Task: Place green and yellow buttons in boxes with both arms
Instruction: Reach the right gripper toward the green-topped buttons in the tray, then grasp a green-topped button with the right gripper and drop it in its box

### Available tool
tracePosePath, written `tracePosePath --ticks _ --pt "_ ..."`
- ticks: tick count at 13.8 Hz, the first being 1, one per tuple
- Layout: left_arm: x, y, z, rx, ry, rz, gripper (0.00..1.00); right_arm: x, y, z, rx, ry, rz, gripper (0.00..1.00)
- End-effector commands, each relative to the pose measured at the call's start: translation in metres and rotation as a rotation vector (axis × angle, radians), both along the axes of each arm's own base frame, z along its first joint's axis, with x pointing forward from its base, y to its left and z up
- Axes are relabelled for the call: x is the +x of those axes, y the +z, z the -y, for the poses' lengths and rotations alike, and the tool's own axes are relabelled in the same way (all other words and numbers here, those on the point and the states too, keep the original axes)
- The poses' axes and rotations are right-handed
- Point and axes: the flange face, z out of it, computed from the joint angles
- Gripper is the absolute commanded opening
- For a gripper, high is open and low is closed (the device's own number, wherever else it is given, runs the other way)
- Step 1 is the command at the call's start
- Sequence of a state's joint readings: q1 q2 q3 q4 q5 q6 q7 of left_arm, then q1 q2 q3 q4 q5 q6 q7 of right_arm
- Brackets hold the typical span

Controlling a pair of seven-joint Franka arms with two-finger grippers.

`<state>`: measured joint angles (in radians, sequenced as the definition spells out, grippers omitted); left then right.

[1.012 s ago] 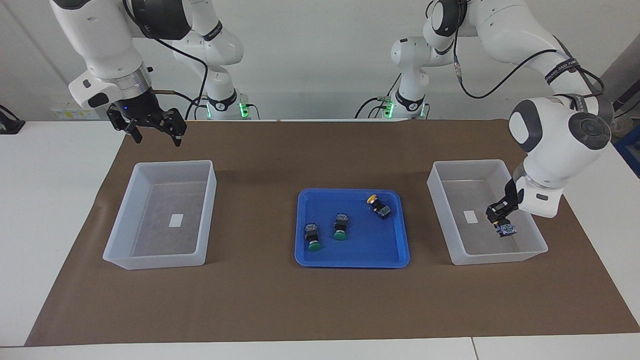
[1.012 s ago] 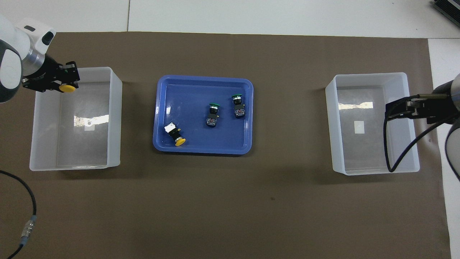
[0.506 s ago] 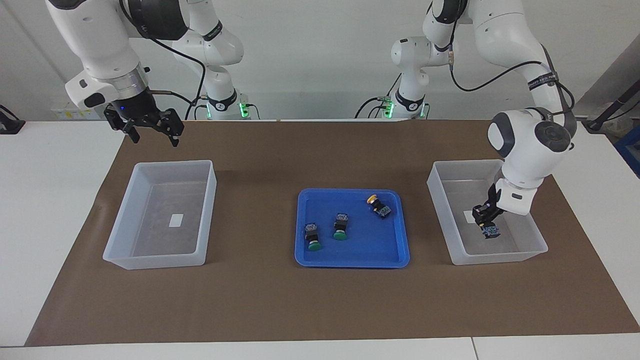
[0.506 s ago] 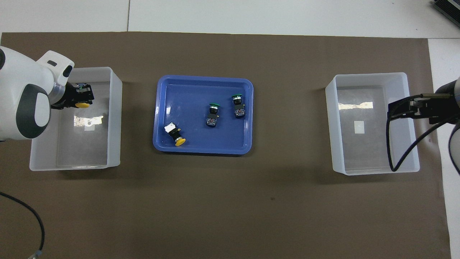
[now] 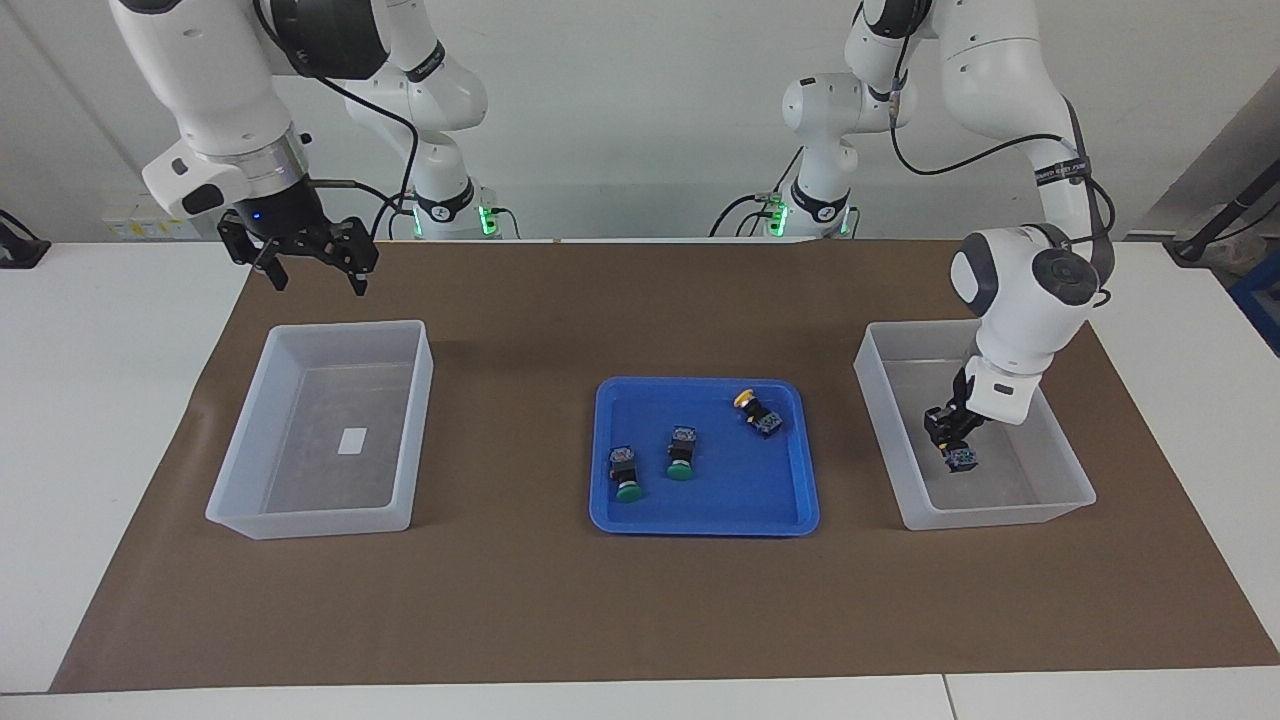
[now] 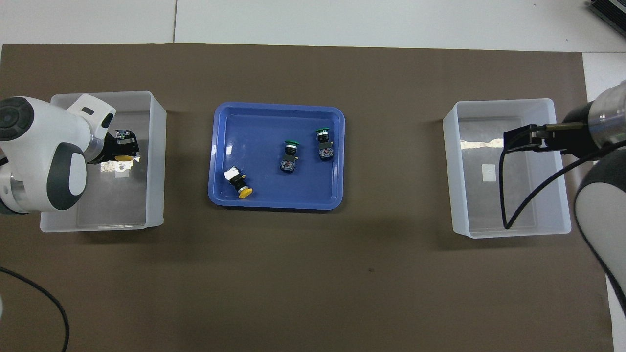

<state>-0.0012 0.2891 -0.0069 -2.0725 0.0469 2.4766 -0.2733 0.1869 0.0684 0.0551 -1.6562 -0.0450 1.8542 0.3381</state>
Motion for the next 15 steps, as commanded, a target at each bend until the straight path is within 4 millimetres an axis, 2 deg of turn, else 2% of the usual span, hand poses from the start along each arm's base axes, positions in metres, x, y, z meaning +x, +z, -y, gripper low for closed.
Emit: tracePosePath --ticks 1,3,4,5,7,9,11,13,14,15 --pt "-0.007 -0.002 0.001 -0.005 -0.011 0.009 0.37 0.018 -0.055 -0.074 0.018 -0.053 0.019 1.00" --pt "-0.004 0.001 0.002 0.000 -0.018 0.004 0.83 0.023 -0.091 -0.128 -0.006 -0.059 0.055 1.00" --pt "-0.002 0.005 0.003 0.005 -0.030 0.002 0.97 0.024 -0.107 -0.150 -0.005 -0.067 0.056 1.00" --pt "0.002 0.012 0.003 0.007 -0.033 -0.004 1.00 0.021 -0.124 -0.173 0.002 -0.071 0.040 1.00" --pt "0.012 0.032 0.006 0.011 -0.037 -0.030 1.00 0.027 -0.140 -0.193 0.021 -0.070 0.062 1.00" --pt "0.025 0.061 0.013 0.015 -0.048 -0.057 1.00 0.012 -0.174 -0.245 0.012 -0.038 0.035 1.00" --pt "0.034 0.092 0.012 0.022 -0.045 -0.088 1.00 0.016 -0.202 -0.279 -0.021 -0.054 0.056 1.00" --pt "0.040 0.125 0.011 0.029 -0.041 -0.117 1.00 0.016 -0.223 -0.290 -0.034 -0.048 0.056 1.00" --pt "0.042 0.139 0.011 0.032 -0.038 -0.130 1.00 0.014 -0.227 -0.299 -0.022 -0.033 0.068 1.00" --pt "0.045 0.147 0.010 0.033 -0.036 -0.144 1.00 0.013 -0.234 -0.303 -0.015 -0.026 0.072 1.00"
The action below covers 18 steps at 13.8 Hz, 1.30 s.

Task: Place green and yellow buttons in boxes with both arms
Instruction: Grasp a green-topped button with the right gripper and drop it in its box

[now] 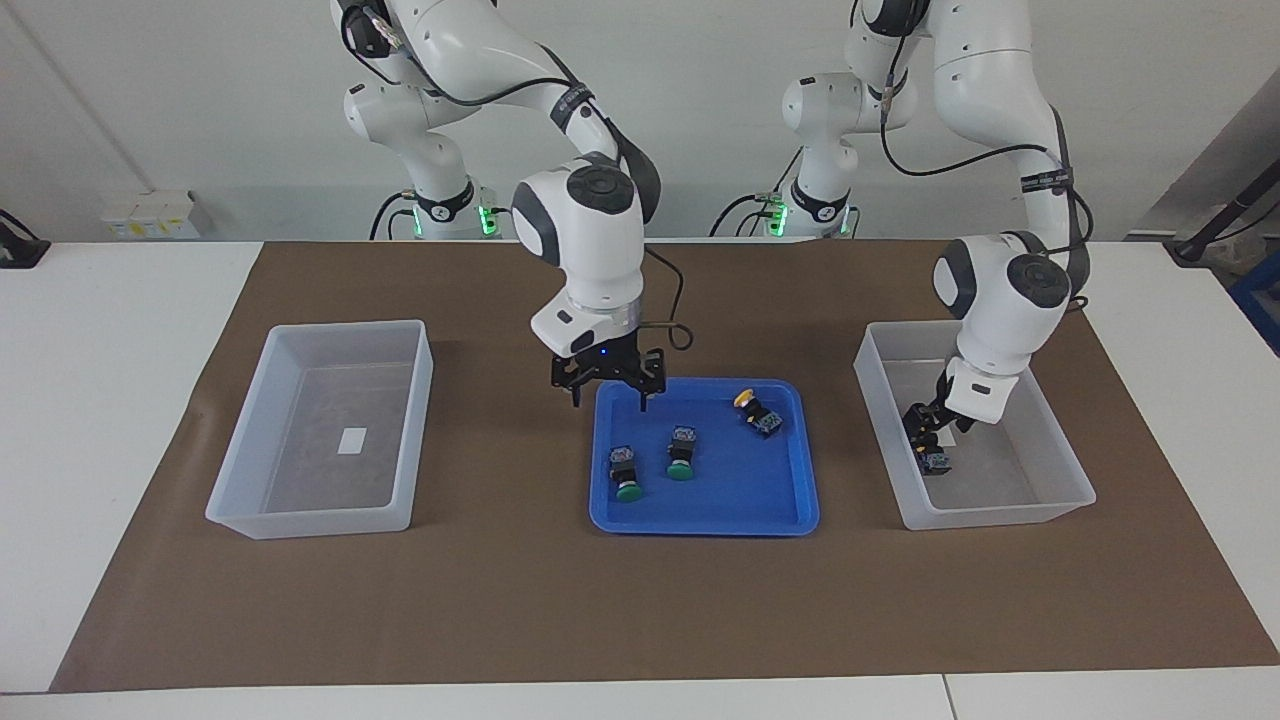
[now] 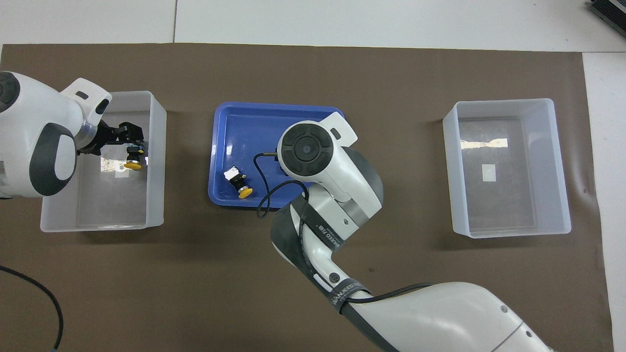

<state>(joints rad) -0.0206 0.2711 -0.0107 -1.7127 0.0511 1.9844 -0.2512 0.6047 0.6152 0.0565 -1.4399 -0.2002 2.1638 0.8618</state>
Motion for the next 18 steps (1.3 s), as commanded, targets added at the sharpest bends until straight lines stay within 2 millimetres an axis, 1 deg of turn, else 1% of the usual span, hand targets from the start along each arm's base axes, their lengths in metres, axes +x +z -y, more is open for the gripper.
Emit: tracePosePath --ticks 1,2,3,4,6,8,9,10,11,12,14,15,16,17,18 --pt "0.006 0.028 -0.001 0.014 -0.006 -0.045 1.00 0.011 -0.005 -0.010 0.033 0.002 0.054 1.00" --pt "0.005 0.035 -0.001 0.014 -0.004 -0.057 1.00 0.012 -0.002 -0.013 0.064 -0.007 0.073 1.00" --pt "0.004 0.041 -0.001 0.013 -0.002 -0.069 1.00 0.014 -0.004 -0.013 0.072 -0.011 0.086 1.00" --pt "0.004 0.048 0.000 0.002 0.004 -0.076 1.00 0.013 -0.014 -0.015 0.073 -0.007 0.084 1.00" --pt "0.002 0.060 0.005 -0.013 0.017 -0.097 1.00 0.011 -0.021 -0.013 0.072 -0.007 0.080 1.00" --pt "-0.001 0.064 0.008 -0.053 0.072 -0.120 1.00 -0.001 -0.042 -0.011 0.045 0.000 0.046 1.00" --pt "-0.002 0.066 0.011 -0.055 0.128 -0.118 1.00 -0.008 -0.047 -0.008 0.047 0.002 0.043 0.96" --pt "-0.002 0.066 0.020 -0.050 0.172 -0.117 1.00 -0.008 -0.047 -0.008 0.059 0.003 0.054 0.88" --pt "-0.003 0.067 0.031 -0.052 0.199 -0.113 1.00 -0.007 -0.045 -0.009 0.061 0.006 0.059 0.66" --pt "-0.004 0.067 0.038 -0.057 0.242 -0.114 1.00 -0.005 -0.043 -0.009 0.063 0.005 0.064 0.01" --pt "-0.004 0.068 0.048 -0.064 0.337 -0.110 1.00 -0.004 -0.040 -0.009 0.058 0.007 0.068 0.00" --pt "-0.004 0.067 0.055 -0.063 0.368 -0.109 1.00 -0.002 -0.034 -0.010 0.052 0.014 0.083 0.00" --pt "-0.004 0.067 0.057 -0.063 0.398 -0.107 1.00 -0.001 -0.029 -0.009 0.049 0.011 0.088 0.00" --pt "-0.004 0.069 0.059 -0.069 0.428 -0.107 1.00 0.000 -0.016 -0.006 0.049 0.004 0.092 0.00" --pt "-0.005 0.068 0.065 -0.075 0.457 -0.110 1.00 0.000 0.003 0.006 0.036 -0.013 0.091 0.00"
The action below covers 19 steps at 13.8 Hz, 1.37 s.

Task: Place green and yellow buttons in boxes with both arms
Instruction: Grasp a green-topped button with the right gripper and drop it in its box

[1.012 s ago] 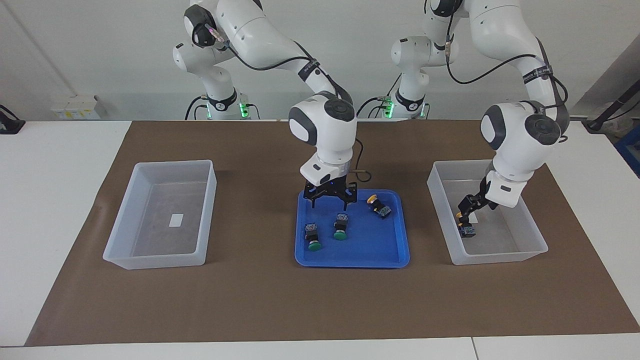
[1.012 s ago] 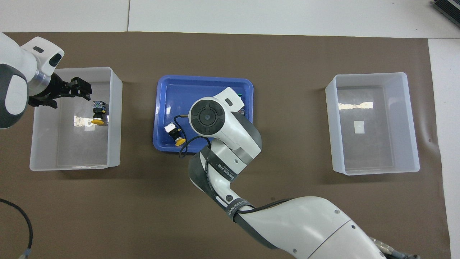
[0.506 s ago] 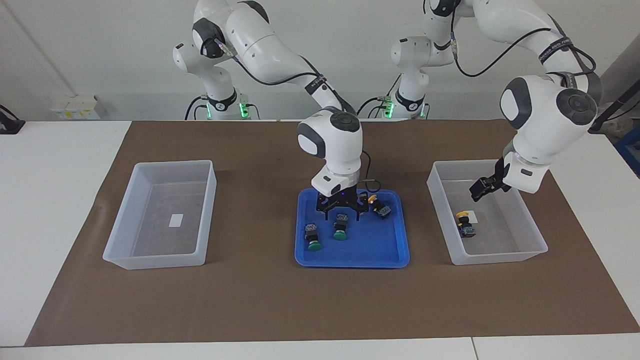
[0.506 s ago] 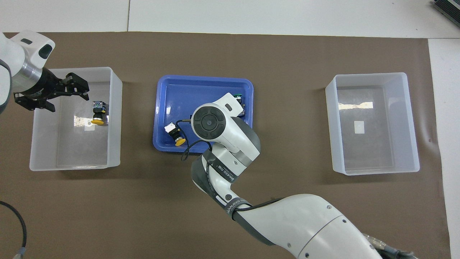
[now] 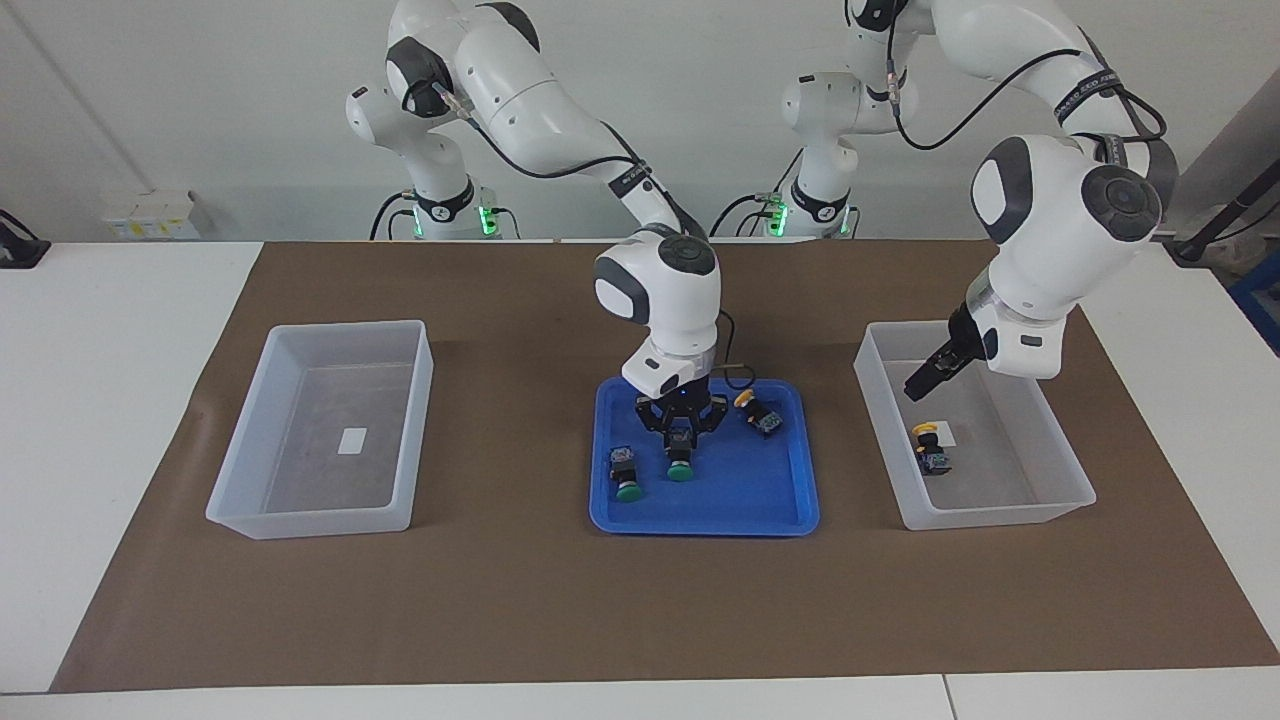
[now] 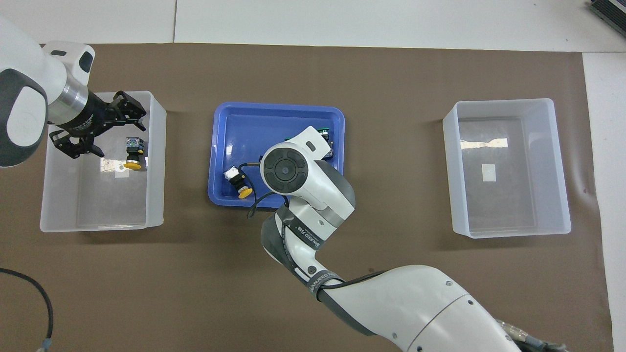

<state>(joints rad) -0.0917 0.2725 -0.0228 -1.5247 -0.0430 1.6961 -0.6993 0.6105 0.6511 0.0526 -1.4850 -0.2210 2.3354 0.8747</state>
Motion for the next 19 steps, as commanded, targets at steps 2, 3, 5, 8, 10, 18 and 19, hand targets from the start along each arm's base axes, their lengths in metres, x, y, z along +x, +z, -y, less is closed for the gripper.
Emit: tracePosePath --ticks 2,3,5,8,10,18,19 --pt "0.001 0.006 0.014 -0.009 0.116 -0.003 1.00 -0.001 0.077 0.051 -0.033 -0.069 0.022 0.00" --pt "0.001 0.005 0.018 -0.006 0.144 -0.006 1.00 -0.005 0.091 0.073 -0.040 -0.057 0.027 0.00" --pt "0.001 0.004 0.021 -0.021 0.230 -0.015 1.00 -0.013 0.113 0.122 -0.064 -0.044 0.025 0.00" --pt "0.001 0.005 0.032 -0.018 0.297 -0.009 1.00 -0.030 0.128 0.203 -0.110 0.009 0.002 0.00" --pt "0.000 0.008 0.041 -0.019 0.335 0.005 1.00 -0.033 0.140 0.254 -0.114 0.034 -0.010 0.00" --pt "-0.019 -0.022 0.088 -0.036 0.453 0.076 1.00 -0.030 0.128 0.441 -0.108 0.218 -0.104 0.00" --pt "-0.026 -0.028 0.098 -0.050 0.463 0.105 1.00 -0.031 0.120 0.455 -0.110 0.225 -0.121 0.00"
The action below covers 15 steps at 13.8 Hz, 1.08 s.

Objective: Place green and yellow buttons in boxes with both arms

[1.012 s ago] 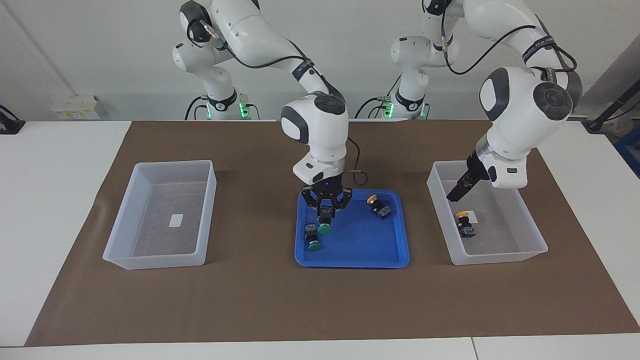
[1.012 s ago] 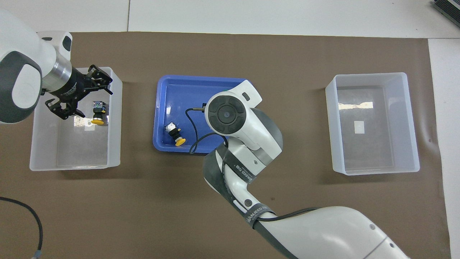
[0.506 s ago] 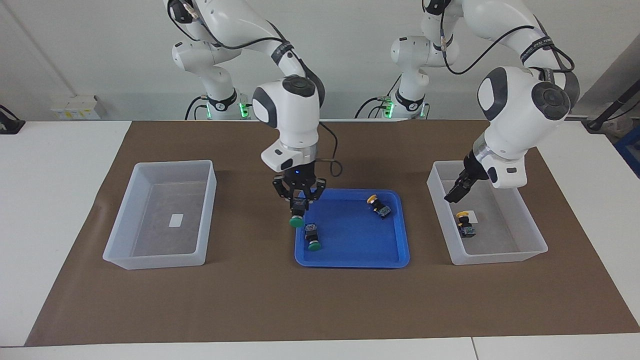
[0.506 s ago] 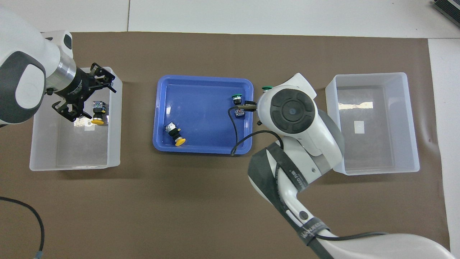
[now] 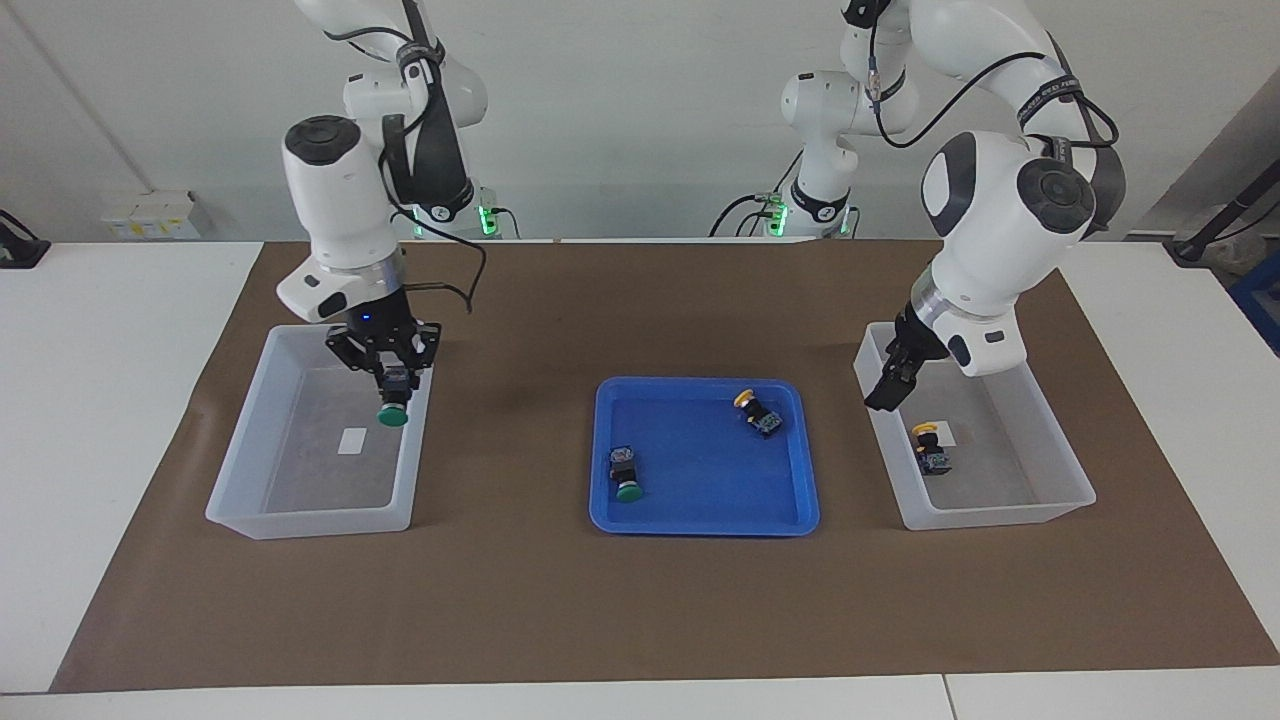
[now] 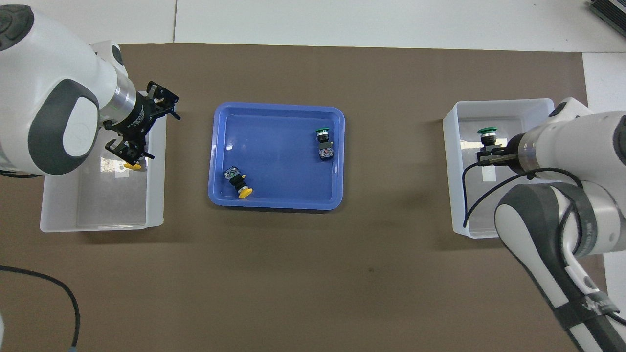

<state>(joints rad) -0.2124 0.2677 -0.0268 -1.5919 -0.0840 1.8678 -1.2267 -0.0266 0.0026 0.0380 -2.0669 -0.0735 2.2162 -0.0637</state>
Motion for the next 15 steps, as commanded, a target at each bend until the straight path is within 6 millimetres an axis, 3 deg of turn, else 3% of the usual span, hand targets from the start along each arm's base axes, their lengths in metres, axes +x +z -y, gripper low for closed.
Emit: tracePosePath --ticks 1,6,10,13,14,15 --pt "-0.025 -0.022 0.019 -0.019 0.048 0.051 1.00 -0.010 -0.019 0.033 0.009 0.026 -0.035 0.00" --pt "-0.053 -0.041 0.034 -0.015 0.038 0.030 1.00 0.002 -0.066 0.051 0.016 0.005 -0.041 0.00" --pt "-0.084 -0.075 0.064 -0.023 0.021 0.065 1.00 0.016 -0.113 0.056 0.024 0.003 -0.022 0.00" --pt "-0.088 -0.092 0.077 -0.022 0.036 0.058 1.00 0.017 -0.122 0.062 0.025 -0.004 -0.018 0.04" --pt "-0.093 -0.102 0.085 -0.020 0.023 0.056 1.00 0.017 -0.123 0.063 0.025 -0.007 -0.020 0.43" --pt "-0.100 -0.112 0.089 -0.020 0.015 0.060 1.00 0.017 -0.123 0.063 0.025 -0.009 -0.020 0.69"
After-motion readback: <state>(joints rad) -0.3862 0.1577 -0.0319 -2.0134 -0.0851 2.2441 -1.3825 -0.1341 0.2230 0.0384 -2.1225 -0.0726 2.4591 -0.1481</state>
